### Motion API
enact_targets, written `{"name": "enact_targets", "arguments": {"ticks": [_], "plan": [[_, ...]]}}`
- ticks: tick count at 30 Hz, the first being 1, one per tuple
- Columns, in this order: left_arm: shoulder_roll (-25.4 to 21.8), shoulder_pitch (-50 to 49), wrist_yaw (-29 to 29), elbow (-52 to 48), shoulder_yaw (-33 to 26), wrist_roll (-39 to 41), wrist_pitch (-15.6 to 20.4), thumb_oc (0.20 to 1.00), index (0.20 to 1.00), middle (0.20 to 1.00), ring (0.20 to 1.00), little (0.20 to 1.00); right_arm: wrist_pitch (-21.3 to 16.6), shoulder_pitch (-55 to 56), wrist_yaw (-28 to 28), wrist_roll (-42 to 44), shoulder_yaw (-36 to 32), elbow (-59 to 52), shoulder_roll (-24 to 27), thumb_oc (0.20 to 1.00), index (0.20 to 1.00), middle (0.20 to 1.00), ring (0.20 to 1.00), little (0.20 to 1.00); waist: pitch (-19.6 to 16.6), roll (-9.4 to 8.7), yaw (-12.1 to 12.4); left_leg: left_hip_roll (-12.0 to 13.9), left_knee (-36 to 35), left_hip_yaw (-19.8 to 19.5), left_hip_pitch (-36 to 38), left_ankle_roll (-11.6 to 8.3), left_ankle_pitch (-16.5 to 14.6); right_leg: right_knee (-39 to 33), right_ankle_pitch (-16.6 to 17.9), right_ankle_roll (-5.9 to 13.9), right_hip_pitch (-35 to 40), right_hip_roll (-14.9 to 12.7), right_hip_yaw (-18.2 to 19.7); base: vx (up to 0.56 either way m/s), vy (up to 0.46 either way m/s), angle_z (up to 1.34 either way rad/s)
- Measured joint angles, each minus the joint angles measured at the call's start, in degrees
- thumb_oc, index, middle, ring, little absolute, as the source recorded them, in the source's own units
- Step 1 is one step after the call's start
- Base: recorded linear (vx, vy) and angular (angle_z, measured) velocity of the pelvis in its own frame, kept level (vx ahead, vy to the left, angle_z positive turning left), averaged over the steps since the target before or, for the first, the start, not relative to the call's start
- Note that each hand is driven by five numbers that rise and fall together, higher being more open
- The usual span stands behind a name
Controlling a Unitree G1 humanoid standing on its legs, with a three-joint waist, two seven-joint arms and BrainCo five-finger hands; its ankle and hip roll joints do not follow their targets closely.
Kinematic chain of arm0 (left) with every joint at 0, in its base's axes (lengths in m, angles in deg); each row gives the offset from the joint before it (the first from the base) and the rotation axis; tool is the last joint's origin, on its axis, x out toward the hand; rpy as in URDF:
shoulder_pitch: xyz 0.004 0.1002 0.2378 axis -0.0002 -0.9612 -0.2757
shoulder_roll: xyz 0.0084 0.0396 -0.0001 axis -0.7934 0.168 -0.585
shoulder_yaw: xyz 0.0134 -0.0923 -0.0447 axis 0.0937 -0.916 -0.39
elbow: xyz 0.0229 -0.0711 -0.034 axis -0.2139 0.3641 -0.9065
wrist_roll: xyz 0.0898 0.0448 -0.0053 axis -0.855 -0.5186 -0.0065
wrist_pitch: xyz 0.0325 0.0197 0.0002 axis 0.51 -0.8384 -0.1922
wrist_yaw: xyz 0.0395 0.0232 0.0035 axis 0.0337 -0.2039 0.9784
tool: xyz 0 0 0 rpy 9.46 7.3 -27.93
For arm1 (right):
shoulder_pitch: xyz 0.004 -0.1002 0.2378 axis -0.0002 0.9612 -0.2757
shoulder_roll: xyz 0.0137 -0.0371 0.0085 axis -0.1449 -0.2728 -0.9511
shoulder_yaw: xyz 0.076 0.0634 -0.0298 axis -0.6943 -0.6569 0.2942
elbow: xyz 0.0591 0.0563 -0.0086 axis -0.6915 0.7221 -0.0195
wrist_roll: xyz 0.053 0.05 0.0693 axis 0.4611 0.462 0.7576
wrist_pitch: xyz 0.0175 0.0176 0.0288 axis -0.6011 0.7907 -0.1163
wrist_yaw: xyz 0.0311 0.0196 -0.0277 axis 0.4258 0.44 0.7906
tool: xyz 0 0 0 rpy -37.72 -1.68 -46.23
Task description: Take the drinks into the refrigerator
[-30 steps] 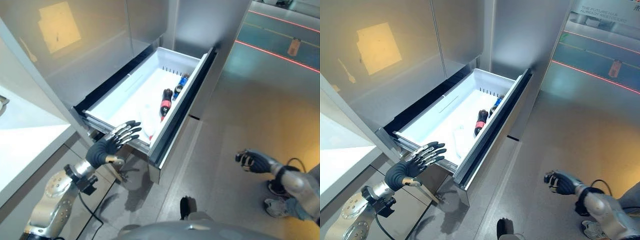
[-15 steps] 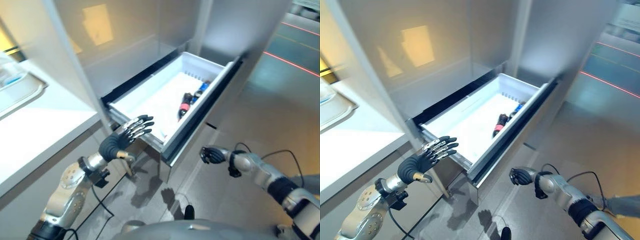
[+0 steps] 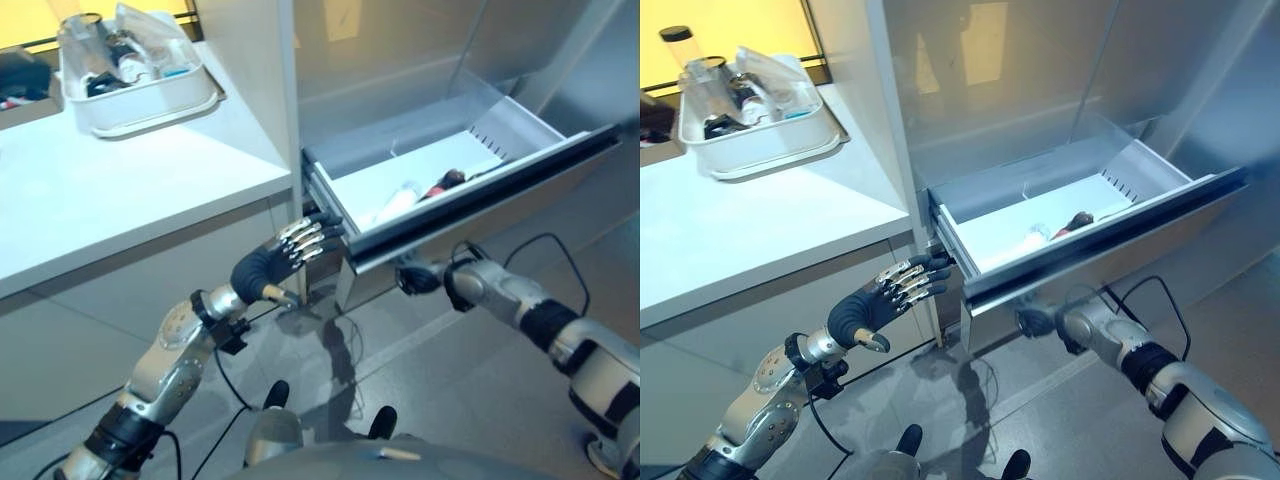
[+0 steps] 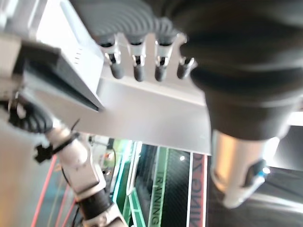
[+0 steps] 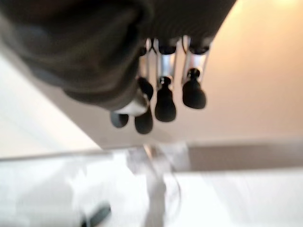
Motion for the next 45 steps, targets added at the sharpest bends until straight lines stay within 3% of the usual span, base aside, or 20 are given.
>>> {"name": "enact_targets", "arguments": {"ticks": [3, 8, 16, 19, 20, 21, 24, 26, 31, 35, 39, 40, 45], "plan": [[0.0, 0.2, 0.5, 0.0, 0.4, 0.0, -0.2, 1.0, 1.0, 1.0, 1.0, 1.0, -0.3, -5.4, -5.2, 1.2, -3.9, -9.9, -1.6, 0.2, 0.2, 0.2, 0.2, 0.2, 0.4, 0.6, 0.3, -0.1, 0.2, -0.2, -0.1, 0.2, 0.2, 0.0, 0.0, -0.02, -0.4, -0.1, -0.1, 0.02, 0.017, 0.06], [0.0, 0.5, 1.1, 0.0, 0.4, 0.0, -0.2, 1.0, 1.0, 1.0, 1.0, 1.0, -1.4, -11.7, -6.8, 2.3, -5.4, -16.8, -1.6, 0.2, 0.2, 0.2, 0.2, 0.2, 0.3, 0.18, 2.6, -1.3, 0.2, -0.1, -0.1, -0.29, 0.4, 0.0, 0.1, 0.96, -0.3, -1.2, -0.1, 0.01, 0.024, 0.04], [-0.2, 1.0, 1.2, 0.0, 0.4, 0.0, -0.2, 1.0, 1.0, 1.0, 1.0, 1.0, -1.8, -4.7, -4.2, 5.0, -5.4, -15.5, -1.2, 0.2, 0.2, 0.2, 0.2, 0.2, 0.7, -1.12, 2.5, -2.1, -0.2, 2.1, 1.5, 0.51, 0.0, 0.1, 0.1, 1.73, -0.1, -2.1, 2.2, -0.01, 0.033, -0.12], [-0.2, 0.9, 1.3, 0.0, 0.3, -0.1, 0.1, 1.0, 1.0, 1.0, 1.0, 1.0, -1.8, 1.7, -4.0, 6.9, -7.7, -15.2, -1.3, 0.2, 0.2, 0.2, 0.2, 0.2, 0.8, -1.3, 0.8, -1.9, -0.6, 3.7, 2.6, 0.62, -0.3, 0.1, 0.1, 1.83, 0.0, -2.0, 3.6, -0.02, 0.028, -0.23], [-0.1, 0.9, 1.5, 0.1, 0.3, -0.2, 0.3, 1.0, 1.0, 1.0, 1.0, 1.0, -1.8, 4.1, -3.8, 7.4, -8.8, -14.7, -1.5, 0.533, 0.533, 0.533, 0.533, 0.533, 0.9, -1.42, 0.4, -1.8, -0.8, 4.4, 3.0, 0.62, -0.3, 0.1, 0.2, 1.81, -0.1, -2.0, 4.1, -0.03, 0.039, -0.2], [-0.1, 0.5, 1.7, 0.4, 0.2, -0.5, 1.1, 1.0, 1.0, 1.0, 1.0, 1.0, -2.1, 8.6, -3.8, 9.2, -12.9, -13.2, -3.1, 1.0, 1.0, 1.0, 1.0, 1.0, 0.9, -1.68, -0.1, -1.7, -0.9, 5.0, 3.4, 0.63, -0.3, 0.1, 0.2, 1.75, -0.1, -1.9, 4.9, -0.02, 0.031, -0.21], [0.0, -0.1, 2.5, 5.3, -0.2, -3.6, 3.5, 1.0, 1.0, 1.0, 1.0, 1.0, -1.6, 18.4, -4.6, 16.0, -20.1, -4.5, -7.3, 1.0, 1.0, 1.0, 1.0, 1.0, 1.1, -1.72, -0.9, -1.5, -1.3, 6.5, 4.5, 0.76, -0.5, 0.1, 0.3, 1.81, -0.2, -1.9, 6.3, -0.01, 0.022, -0.27], [-0.3, -1.0, 3.5, 8.4, -1.0, -5.7, 3.8, 1.0, 1.0, 1.0, 1.0, 1.0, 0.5, 22.0, -4.5, 17.5, -19.8, -2.0, -7.1, 1.0, 1.0, 1.0, 1.0, 1.0, 1.2, -1.76, -1.3, -1.5, -1.4, 7.0, 4.5, 0.81, -0.6, 0.0, 0.3, 1.92, -0.6, -1.8, 6.6, 0.0, 0.017, -0.21], [0.6, -4.6, 5.9, 19.7, -3.9, -11.9, 6.1, 1.0, 1.0, 1.0, 1.0, 1.0, 0.3, 32.0, -5.0, 22.1, -25.3, 4.2, -9.2, 1.0, 1.0, 1.0, 1.0, 1.0, 1.3, -1.61, -4.5, -1.3, -2.2, 8.6, 5.6, 0.85, -0.6, 0.0, 0.6, 1.62, -0.9, -1.6, 8.1, 0.0, 0.024, -0.18], [3.1, -6.0, 10.2, 33.0, -4.8, -21.3, 8.7, 1.0, 1.0, 1.0, 1.0, 1.0, 0.3, 37.7, -5.2, 25.0, -28.4, 9.2, -10.9, 1.0, 1.0, 1.0, 1.0, 1.0, 1.3, -1.51, -5.6, -1.2, -2.8, 11.1, 7.1, 1.24, -1.0, 0.0, 0.8, 1.76, -1.0, -1.5, 10.4, -0.01, 0.027, -0.27], [8.7, -5.3, 16.7, 50.7, -5.0, -31.3, 10.4, 1.0, 1.0, 1.0, 1.0, 1.0, 0.4, 39.6, -6.1, 27.7, -30.5, 18.5, -14.5, 1.0, 1.0, 1.0, 1.0, 1.0, 0.9, -1.28, -7.0, -1.2, -2.8, 12.8, 8.2, 1.37, -1.4, 0.0, 0.9, 1.9, -1.0, -1.5, 12.2, 0.0, 0.025, -0.22], [11.5, -3.6, 19.1, 59.1, -5.7, -33.4, 9.8, 1.0, 1.0, 1.0, 1.0, 1.0, 0.7, 39.0, -6.4, 28.5, -31.3, 22.3, -16.0, 1.0, 1.0, 1.0, 1.0, 1.0, 0.4, -1.08, -6.7, -1.2, -2.8, 13.6, 8.6, 1.45, -1.6, 0.0, 0.9, 1.94, -1.0, -1.5, 12.8, 0.01, 0.024, -0.29], [16.8, -3.0, 25.4, 78.0, -7.0, -41.8, 7.8, 1.0, 1.0, 1.0, 1.0, 1.0, 1.6, 39.8, -7.5, 29.9, -31.6, 32.2, -20.1, 1.0, 1.0, 1.0, 1.0, 1.0, -0.8, -1.42, -7.0, -1.0, -2.9, 16.7, 10.2, 1.76, -2.6, 0.0, 1.2, 1.84, -1.2, -0.9, 15.9, 0.03, 0.025, -0.32]]}}
